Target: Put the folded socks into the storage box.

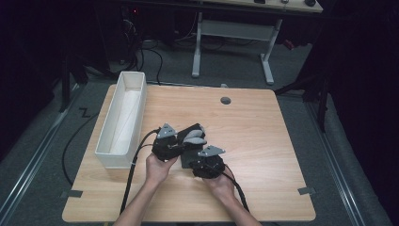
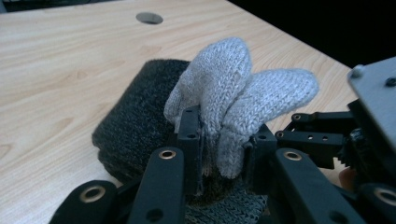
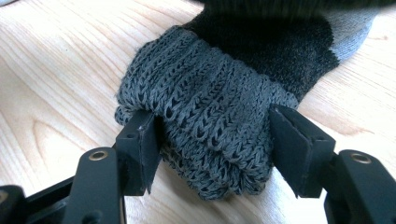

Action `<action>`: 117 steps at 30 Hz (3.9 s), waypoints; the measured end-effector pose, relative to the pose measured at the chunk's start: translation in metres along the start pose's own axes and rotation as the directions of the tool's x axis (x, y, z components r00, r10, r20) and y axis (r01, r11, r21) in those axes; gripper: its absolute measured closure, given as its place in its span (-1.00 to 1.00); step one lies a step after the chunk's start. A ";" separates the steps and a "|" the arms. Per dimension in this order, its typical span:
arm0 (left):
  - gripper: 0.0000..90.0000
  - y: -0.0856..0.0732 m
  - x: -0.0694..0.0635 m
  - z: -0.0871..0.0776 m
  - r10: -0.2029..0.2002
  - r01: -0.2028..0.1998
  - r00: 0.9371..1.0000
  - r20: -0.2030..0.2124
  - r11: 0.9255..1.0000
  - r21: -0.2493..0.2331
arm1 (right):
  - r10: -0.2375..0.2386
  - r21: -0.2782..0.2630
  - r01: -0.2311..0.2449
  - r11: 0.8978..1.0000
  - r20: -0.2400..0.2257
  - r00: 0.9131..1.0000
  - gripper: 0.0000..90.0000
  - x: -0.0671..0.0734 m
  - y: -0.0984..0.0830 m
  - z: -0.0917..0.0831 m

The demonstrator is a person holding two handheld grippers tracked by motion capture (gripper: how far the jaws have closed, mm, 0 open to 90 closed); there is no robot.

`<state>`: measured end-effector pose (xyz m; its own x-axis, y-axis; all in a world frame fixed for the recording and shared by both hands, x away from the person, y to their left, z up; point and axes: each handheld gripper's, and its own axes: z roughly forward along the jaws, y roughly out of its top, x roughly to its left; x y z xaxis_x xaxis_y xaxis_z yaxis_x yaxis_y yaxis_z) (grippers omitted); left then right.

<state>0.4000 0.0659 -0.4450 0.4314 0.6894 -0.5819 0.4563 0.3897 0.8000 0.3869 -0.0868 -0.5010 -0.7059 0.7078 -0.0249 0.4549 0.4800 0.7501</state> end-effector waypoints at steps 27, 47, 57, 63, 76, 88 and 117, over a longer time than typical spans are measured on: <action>0.55 -0.023 0.009 -0.006 0.010 -0.010 1.000 -0.024 1.000 0.025 | 0.042 -0.158 -0.050 0.986 -0.056 0.998 0.24 -0.025 0.031 -0.071; 0.10 -0.030 0.002 -0.015 0.018 -0.018 1.000 0.000 0.998 0.068 | 0.058 -0.026 -0.063 0.998 -0.155 0.986 0.75 -0.034 0.066 -0.033; -0.12 -0.043 -0.002 -0.035 -0.006 0.010 0.998 -0.064 0.998 0.064 | -0.014 -0.040 0.009 0.999 -0.115 0.993 0.90 -0.023 0.061 -0.043; -0.07 -0.054 0.003 -0.025 -0.019 0.029 0.990 -0.137 0.997 0.071 | -0.039 -0.059 0.031 0.998 -0.131 0.991 0.89 -0.012 0.058 -0.056; -0.11 -0.043 0.005 -0.044 -0.069 0.072 0.991 -0.119 0.997 0.022 | -0.027 -0.055 0.023 0.998 -0.087 0.996 0.74 -0.007 0.010 -0.047; -0.13 -0.032 0.001 -0.017 -0.063 0.066 0.984 -0.167 0.998 0.016 | -0.032 -0.072 0.027 0.997 -0.065 0.997 0.32 -0.003 0.003 -0.051; -0.24 -0.031 0.015 -0.035 -0.050 0.053 0.984 -0.173 0.998 0.014 | 0.075 -0.048 -0.077 0.996 -0.038 0.996 0.02 -0.019 0.010 -0.024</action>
<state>0.3650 0.0849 -0.4733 0.2674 0.7642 -0.5870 0.4897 0.4169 0.7658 0.3922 -0.1082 -0.4767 -0.6899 0.7217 0.0567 0.4812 0.3987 0.7807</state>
